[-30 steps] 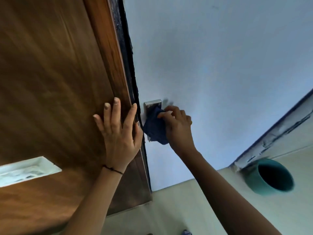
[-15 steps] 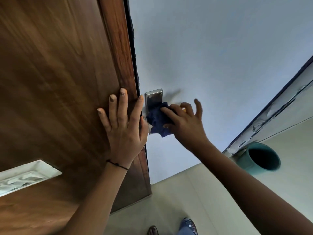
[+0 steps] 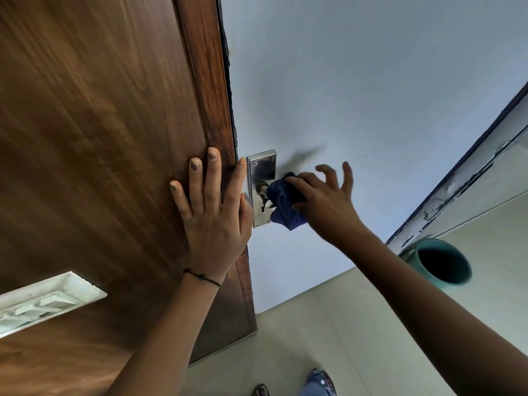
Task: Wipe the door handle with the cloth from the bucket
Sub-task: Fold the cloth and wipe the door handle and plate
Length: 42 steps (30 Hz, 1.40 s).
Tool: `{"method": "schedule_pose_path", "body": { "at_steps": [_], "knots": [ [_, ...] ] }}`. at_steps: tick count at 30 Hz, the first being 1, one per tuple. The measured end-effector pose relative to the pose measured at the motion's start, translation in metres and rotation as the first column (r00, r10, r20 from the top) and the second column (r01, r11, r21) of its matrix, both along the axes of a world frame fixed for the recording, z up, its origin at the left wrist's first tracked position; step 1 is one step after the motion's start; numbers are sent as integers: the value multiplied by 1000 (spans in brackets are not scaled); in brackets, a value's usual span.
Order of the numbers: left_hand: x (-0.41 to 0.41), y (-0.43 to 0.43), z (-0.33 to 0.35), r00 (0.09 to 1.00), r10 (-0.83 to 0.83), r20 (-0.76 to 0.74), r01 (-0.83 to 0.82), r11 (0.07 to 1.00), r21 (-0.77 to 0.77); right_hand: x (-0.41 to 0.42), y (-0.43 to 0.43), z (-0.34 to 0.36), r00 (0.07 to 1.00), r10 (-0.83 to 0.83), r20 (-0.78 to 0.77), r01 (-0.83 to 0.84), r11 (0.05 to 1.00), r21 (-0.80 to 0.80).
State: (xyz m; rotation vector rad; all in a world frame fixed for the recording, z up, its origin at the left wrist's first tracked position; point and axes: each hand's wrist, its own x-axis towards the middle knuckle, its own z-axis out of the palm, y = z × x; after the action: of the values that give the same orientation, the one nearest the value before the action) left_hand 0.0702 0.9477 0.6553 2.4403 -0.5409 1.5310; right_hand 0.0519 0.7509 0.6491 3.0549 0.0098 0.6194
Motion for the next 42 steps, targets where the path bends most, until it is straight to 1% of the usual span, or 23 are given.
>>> {"method": "schedule_pose_path", "body": {
  "at_steps": [4,8,12,15,18,20,22,26,31,34,38,40,42],
  "knots": [
    [0,0,0,1000,8,0,-8,1000,6,0,34,-8,997,81,12,-80,995,-57],
    [0,0,0,1000,-2,-6,2,1000,-4,-1,22,-6,997,74,19,-72,994,-82],
    [0,1,-1,1000,10,-3,-10,1000,4,2,-17,-2,1000,27,-3,-27,999,-27],
    [0,-1,-1,1000,29,-5,-29,999,26,3,-35,-1,998,8,-66,-6,1000,18],
    [1,0,-3,999,52,-10,-51,997,64,4,-14,2,997,52,-58,-48,996,70],
    [1,0,-3,998,58,-9,-57,995,86,4,10,2,993,110,-50,-104,989,101],
    [2,0,-4,998,55,-10,-54,994,91,1,26,2,987,139,-78,-132,987,86],
    [2,0,-5,999,40,0,-40,996,77,1,15,-3,985,147,-92,-146,989,14],
    [2,2,-5,999,39,15,-40,995,92,5,-6,-4,986,128,-103,-125,991,39],
    [2,2,-6,999,48,11,-49,993,103,5,-22,-4,990,80,-114,-69,993,94],
    [3,1,-6,999,49,22,-51,993,103,8,-33,-8,988,71,-134,-37,971,236],
    [3,1,-6,998,49,26,-51,993,102,9,-38,-12,988,61,-144,-10,943,332],
    [3,1,-6,999,48,23,-50,993,106,10,-41,-15,989,46,-143,26,886,463]
  ]
}}
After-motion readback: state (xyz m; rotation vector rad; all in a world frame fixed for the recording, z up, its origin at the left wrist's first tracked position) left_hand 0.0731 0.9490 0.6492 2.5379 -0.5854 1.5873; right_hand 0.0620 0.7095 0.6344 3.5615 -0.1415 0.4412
